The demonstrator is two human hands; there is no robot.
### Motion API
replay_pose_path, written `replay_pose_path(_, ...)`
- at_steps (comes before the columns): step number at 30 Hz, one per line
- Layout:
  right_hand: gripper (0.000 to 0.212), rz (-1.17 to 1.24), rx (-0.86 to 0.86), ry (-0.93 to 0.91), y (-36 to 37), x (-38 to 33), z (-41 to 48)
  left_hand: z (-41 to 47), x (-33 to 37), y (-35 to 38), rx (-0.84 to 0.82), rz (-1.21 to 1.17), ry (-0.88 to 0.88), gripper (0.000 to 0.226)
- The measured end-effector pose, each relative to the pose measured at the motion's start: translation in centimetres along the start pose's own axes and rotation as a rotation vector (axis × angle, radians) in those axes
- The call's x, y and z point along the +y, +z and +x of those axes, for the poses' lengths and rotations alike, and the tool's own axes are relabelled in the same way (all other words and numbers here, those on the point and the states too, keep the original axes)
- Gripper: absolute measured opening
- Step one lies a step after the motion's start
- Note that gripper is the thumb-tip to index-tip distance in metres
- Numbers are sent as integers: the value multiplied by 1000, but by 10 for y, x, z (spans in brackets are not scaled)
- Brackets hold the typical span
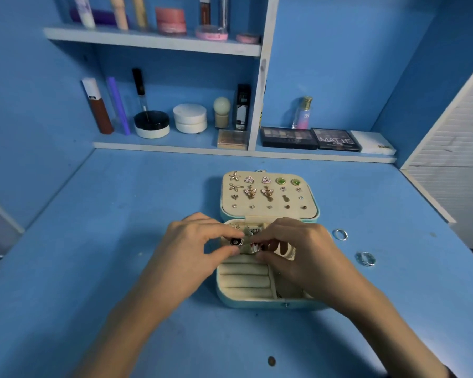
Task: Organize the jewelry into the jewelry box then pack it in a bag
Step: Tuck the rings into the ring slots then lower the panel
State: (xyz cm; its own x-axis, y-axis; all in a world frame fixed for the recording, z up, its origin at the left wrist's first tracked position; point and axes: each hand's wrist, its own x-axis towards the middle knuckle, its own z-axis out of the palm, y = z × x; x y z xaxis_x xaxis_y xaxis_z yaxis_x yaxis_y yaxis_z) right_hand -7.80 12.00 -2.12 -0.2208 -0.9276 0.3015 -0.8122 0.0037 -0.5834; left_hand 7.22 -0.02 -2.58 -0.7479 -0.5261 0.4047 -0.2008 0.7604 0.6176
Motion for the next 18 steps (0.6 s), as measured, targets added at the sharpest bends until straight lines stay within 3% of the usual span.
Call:
replay_pose_path(11, 15, -70, -154, -8, -4, -4, 7, 1, 2, -3, -42, -16, -78, 22)
replay_pose_path(18, 13, -77, -166, 13, -4, -4, 8, -1, 1, -1, -26, -43, -121, 24)
